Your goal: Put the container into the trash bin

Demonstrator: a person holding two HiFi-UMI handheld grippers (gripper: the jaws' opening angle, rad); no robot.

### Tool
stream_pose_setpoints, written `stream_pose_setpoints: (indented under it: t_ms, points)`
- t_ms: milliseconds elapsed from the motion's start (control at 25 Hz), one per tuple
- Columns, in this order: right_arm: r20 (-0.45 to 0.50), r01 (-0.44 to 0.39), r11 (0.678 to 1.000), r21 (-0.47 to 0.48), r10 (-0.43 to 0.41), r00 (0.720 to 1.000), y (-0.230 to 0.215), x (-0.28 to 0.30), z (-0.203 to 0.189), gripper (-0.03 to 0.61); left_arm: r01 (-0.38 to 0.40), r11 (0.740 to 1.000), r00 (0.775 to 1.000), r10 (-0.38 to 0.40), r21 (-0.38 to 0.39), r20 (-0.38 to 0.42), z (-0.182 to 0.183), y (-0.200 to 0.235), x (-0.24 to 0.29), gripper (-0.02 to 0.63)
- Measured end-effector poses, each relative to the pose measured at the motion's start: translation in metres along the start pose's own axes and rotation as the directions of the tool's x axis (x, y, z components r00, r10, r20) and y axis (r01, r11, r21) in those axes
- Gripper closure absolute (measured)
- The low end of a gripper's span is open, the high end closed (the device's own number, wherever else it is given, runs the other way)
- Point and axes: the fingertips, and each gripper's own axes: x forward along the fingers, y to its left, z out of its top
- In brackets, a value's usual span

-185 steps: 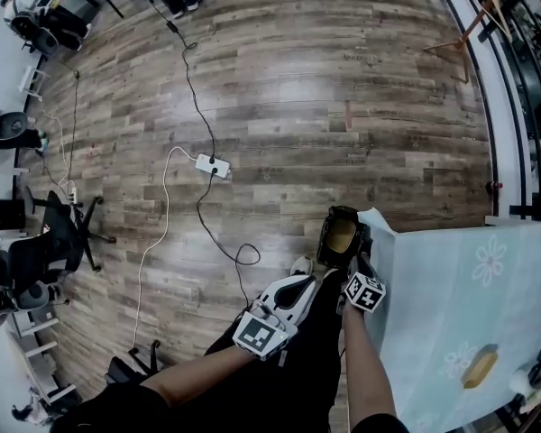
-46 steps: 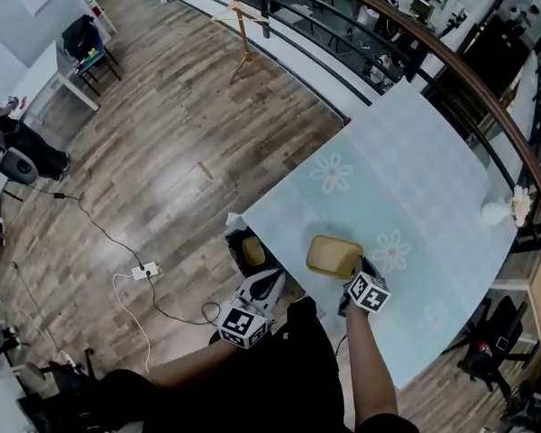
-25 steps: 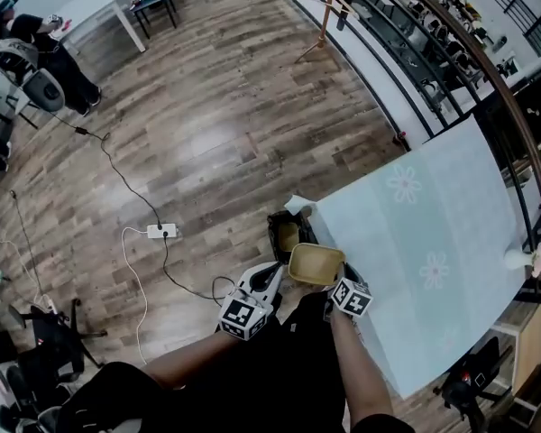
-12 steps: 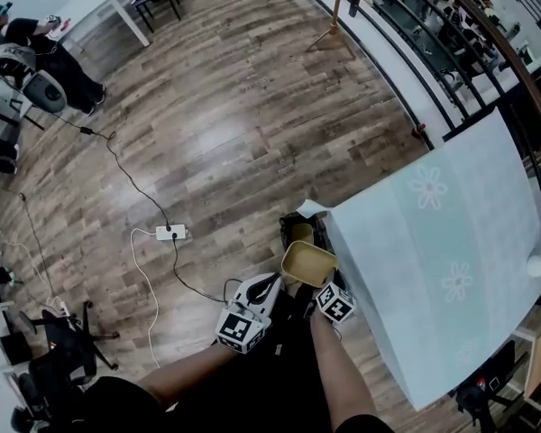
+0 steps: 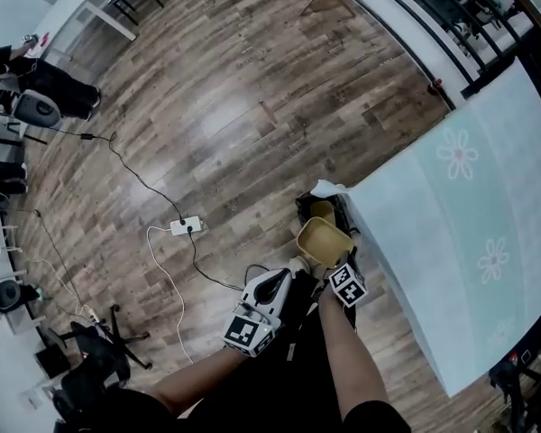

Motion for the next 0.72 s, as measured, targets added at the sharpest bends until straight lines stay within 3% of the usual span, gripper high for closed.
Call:
stream_pose_setpoints:
  t_ms: [480, 720]
  points:
    - [0.013, 0.065, 0.991, 0.114, -0.067, 0.998, -0.016, 0.033, -0.014, 0.533, 0.008, 1.000, 0.998, -0.008, -0.008, -0.058, -0.023, 0.018, 0.005, 0.600]
    - [-0.052, 0.038, 0.993, 0.116, -0.032, 0.998, -0.010, 0.057, -0.026, 0.518, 0.020, 0.998, 0.997, -0.025, -0.062, -0.078, -0.035, 0.017, 0.011, 0.600]
